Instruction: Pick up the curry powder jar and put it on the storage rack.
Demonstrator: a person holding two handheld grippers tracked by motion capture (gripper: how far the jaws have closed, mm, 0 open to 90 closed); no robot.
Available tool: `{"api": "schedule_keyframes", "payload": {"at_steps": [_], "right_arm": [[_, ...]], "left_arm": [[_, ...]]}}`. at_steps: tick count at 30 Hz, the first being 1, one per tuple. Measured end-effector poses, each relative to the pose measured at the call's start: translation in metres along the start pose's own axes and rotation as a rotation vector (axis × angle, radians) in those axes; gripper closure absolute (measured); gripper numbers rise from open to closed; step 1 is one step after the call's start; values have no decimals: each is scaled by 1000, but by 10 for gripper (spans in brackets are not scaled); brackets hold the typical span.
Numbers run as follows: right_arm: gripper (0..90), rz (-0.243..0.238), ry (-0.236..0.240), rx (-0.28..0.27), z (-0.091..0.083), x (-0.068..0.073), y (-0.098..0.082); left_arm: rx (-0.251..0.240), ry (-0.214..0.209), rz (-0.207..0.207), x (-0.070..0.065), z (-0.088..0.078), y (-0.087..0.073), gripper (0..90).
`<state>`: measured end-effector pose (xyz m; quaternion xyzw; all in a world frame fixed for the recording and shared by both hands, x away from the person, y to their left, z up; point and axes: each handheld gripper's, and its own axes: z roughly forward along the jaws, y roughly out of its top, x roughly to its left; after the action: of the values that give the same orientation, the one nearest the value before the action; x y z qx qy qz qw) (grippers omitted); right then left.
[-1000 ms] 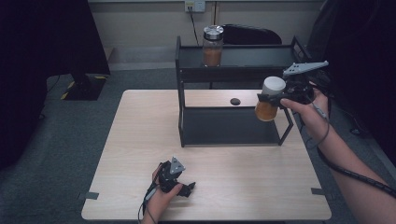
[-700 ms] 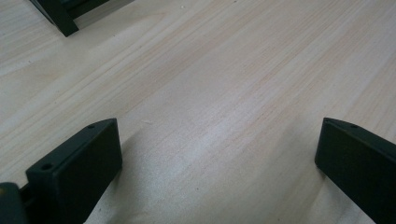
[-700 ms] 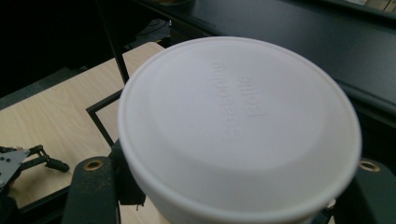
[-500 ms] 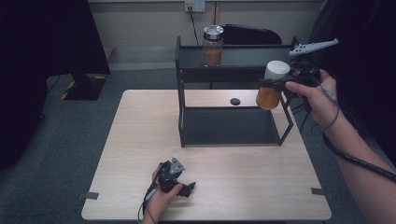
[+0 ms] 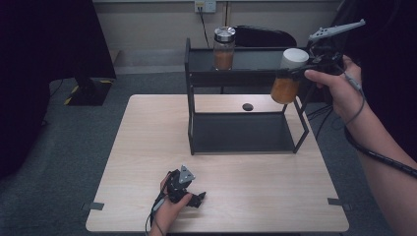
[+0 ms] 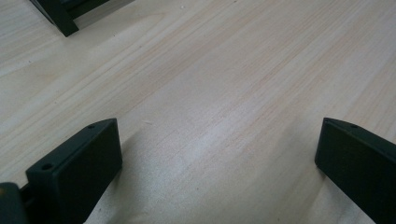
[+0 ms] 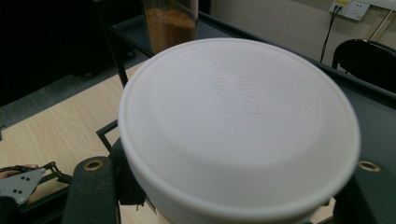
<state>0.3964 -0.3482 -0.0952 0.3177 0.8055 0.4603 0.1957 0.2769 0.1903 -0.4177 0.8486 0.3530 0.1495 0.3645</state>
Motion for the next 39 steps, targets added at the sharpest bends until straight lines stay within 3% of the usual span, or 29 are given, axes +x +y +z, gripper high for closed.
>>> {"api": "schedule_keyframes", "payload": {"at_steps": [22, 39], "right_arm": [[342, 5, -55, -25, -11, 4, 42], [341, 4, -121, -14, 4, 3, 72]], "left_arm": [[1, 0, 1, 0, 0, 0, 1], [1, 0, 1, 0, 0, 0, 0]]}}
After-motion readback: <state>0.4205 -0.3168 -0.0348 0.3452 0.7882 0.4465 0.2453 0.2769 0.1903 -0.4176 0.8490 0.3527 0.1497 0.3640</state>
